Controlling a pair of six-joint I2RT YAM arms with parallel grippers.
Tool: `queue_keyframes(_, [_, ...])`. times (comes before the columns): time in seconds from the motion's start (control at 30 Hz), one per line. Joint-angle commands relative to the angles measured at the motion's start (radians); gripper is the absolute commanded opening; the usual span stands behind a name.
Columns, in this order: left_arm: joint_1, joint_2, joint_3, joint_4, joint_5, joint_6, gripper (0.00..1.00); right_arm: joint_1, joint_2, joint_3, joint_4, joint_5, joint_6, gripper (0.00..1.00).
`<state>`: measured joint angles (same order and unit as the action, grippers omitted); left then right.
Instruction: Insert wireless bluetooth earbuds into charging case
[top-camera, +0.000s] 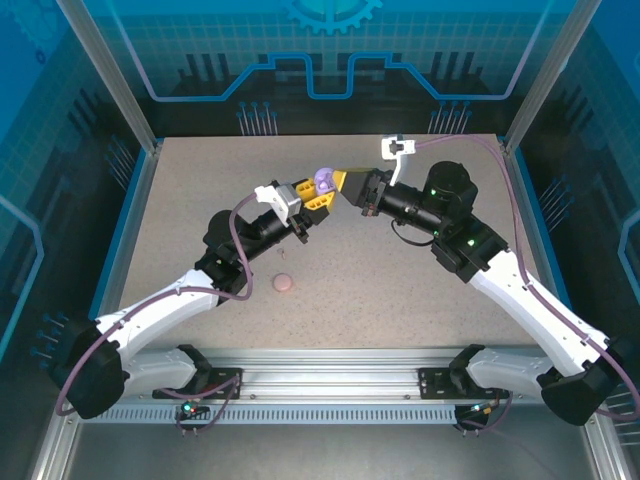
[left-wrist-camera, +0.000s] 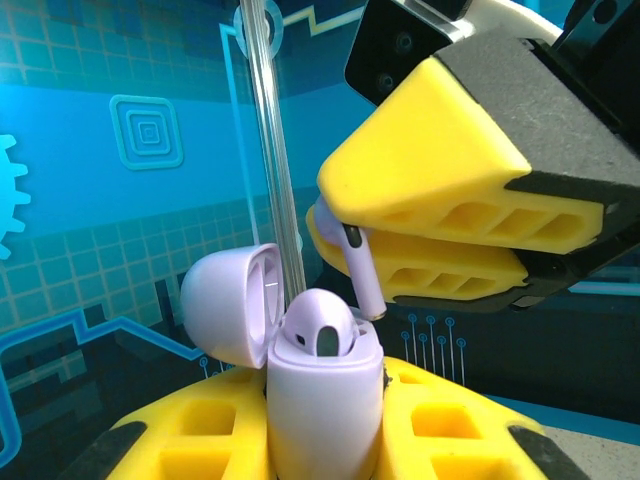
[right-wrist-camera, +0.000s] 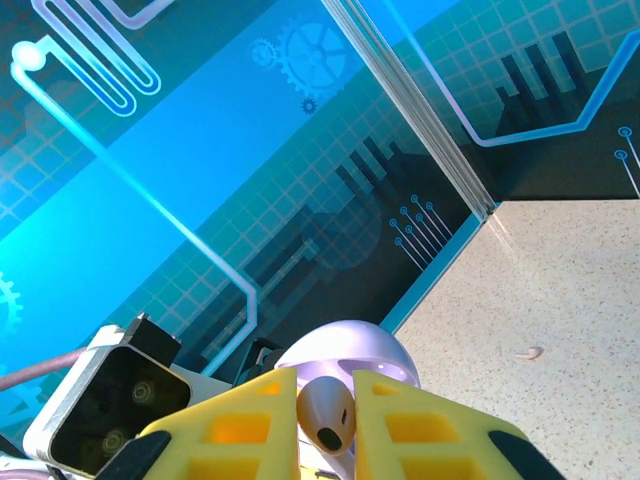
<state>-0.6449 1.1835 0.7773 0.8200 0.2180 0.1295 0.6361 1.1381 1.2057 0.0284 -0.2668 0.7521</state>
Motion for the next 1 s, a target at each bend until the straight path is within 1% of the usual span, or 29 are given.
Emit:
queue_keyframes(0.0, [-0.008,0.002,0.034,0.043,0.004,-0.01,0.0,0.013,-0.005,-0.014,0.048,-0.008,0.022,0.18])
queue_keyframes(0.7, [-0.012,-0.005,0.033,0.039,0.009,-0.015,0.0,0.015,0.031,-0.005,0.034,0.024,-0.01,0.16])
queue_keyframes(0.97, [-0.012,-0.009,0.035,0.037,0.001,-0.007,0.0,0.014,0.007,-0.021,0.002,0.031,-0.046,0.16])
